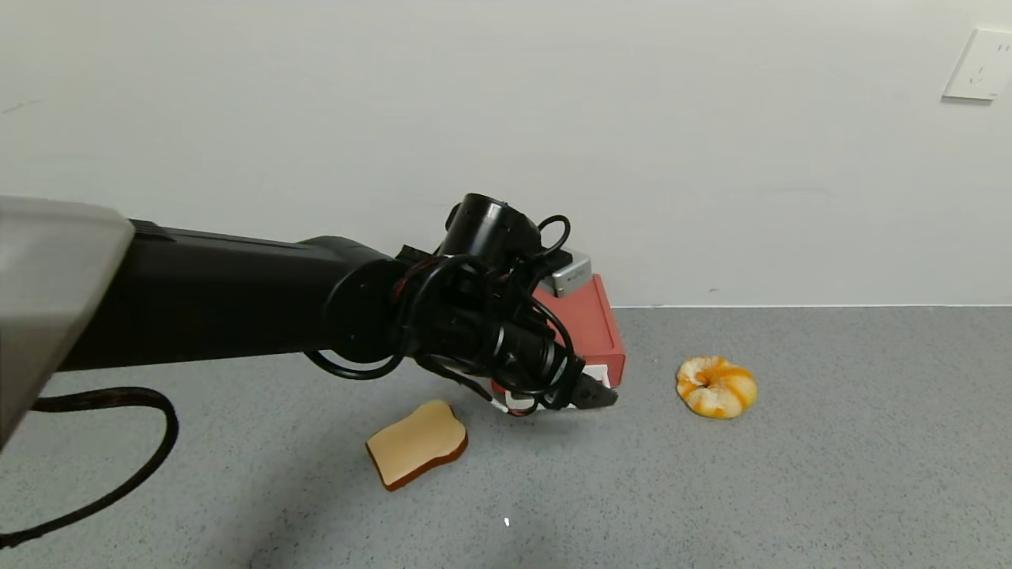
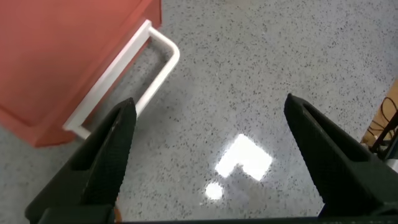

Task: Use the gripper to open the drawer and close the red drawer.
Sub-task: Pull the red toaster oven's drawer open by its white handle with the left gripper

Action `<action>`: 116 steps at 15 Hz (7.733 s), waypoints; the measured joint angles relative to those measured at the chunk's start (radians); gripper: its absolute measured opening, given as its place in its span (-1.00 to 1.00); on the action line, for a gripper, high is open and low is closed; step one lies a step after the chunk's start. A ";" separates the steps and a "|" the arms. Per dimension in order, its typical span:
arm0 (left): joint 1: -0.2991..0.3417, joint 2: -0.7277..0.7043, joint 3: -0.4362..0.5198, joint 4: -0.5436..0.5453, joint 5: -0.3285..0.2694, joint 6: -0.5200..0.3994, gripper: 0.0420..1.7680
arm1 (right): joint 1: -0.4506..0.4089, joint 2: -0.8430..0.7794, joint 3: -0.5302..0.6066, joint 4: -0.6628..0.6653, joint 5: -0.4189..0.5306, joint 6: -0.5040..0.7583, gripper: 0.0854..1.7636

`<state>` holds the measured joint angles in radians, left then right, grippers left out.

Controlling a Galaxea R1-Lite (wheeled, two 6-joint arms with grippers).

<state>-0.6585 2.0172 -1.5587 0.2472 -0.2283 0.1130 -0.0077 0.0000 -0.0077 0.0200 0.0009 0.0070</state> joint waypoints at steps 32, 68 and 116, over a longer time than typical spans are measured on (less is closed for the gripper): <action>-0.041 0.394 -0.319 0.001 0.014 0.108 0.94 | 0.000 0.000 0.000 -0.001 0.000 -0.001 0.94; -0.121 0.337 -0.233 0.163 0.031 -0.075 0.94 | 0.000 0.000 0.000 -0.002 0.000 -0.001 0.94; -0.248 0.177 0.045 0.116 0.048 -0.251 0.94 | 0.000 0.000 0.001 -0.007 0.001 -0.001 0.94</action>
<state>-0.9064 2.1947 -1.5134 0.3632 -0.1802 -0.1381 -0.0077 0.0000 -0.0062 0.0134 0.0017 0.0062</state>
